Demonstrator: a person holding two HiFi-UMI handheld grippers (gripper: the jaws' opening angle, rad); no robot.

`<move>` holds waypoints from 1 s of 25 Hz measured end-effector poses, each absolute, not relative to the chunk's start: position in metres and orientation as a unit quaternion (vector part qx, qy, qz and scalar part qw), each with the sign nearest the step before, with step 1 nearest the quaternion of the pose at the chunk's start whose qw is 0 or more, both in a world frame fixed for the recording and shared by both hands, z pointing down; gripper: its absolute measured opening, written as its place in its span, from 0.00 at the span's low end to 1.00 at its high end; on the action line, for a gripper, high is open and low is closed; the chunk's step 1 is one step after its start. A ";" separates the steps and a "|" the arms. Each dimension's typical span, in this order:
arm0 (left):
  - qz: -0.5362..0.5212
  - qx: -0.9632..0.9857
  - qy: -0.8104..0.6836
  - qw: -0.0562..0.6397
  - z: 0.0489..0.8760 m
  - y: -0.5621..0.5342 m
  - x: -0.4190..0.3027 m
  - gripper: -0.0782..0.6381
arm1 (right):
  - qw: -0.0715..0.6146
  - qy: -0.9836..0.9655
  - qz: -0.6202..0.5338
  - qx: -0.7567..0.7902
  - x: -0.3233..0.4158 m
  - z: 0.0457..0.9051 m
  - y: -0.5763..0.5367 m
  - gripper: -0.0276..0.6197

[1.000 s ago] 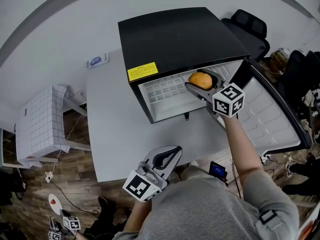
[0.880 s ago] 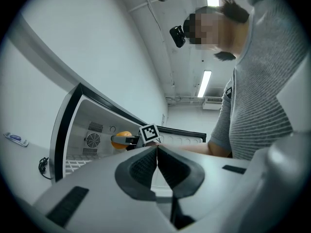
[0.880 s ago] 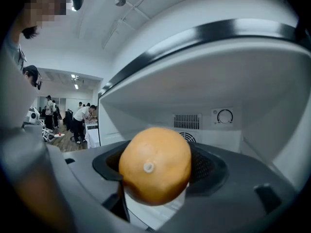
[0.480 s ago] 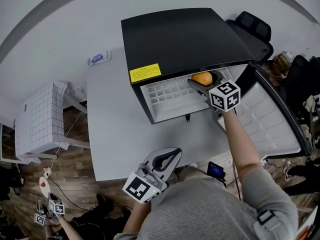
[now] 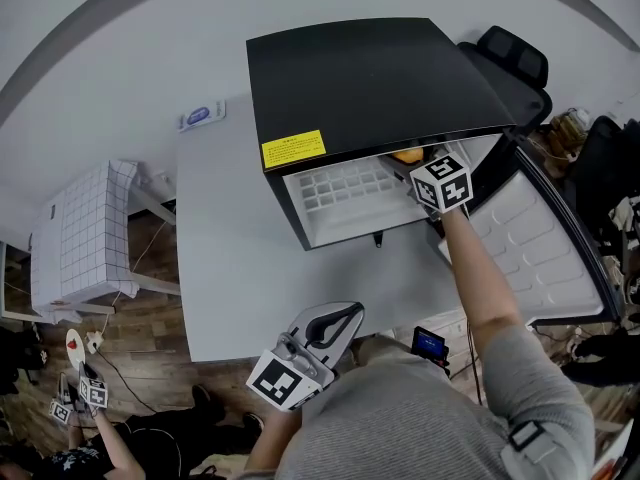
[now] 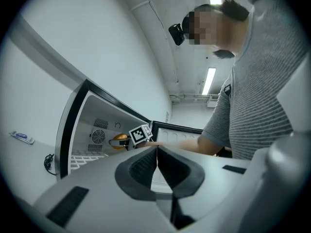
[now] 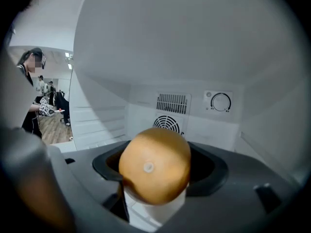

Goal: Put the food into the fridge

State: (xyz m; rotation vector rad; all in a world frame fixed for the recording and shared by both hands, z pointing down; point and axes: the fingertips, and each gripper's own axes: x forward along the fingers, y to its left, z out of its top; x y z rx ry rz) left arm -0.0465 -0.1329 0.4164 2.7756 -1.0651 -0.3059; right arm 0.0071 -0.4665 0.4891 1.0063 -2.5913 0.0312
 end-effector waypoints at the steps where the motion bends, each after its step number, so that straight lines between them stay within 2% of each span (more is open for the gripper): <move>1: -0.100 0.926 -0.356 0.078 0.418 -0.133 -0.046 0.13 | 0.191 -0.913 0.006 0.361 0.009 0.492 -0.470 0.56; 8: -0.088 0.924 -0.362 0.088 0.426 -0.133 -0.046 0.13 | 0.267 -0.877 -0.014 0.399 0.028 0.513 -0.490 0.56; 25: -0.083 0.922 -0.368 0.089 0.428 -0.139 -0.044 0.13 | 0.219 -0.875 0.046 0.429 0.032 0.528 -0.517 0.56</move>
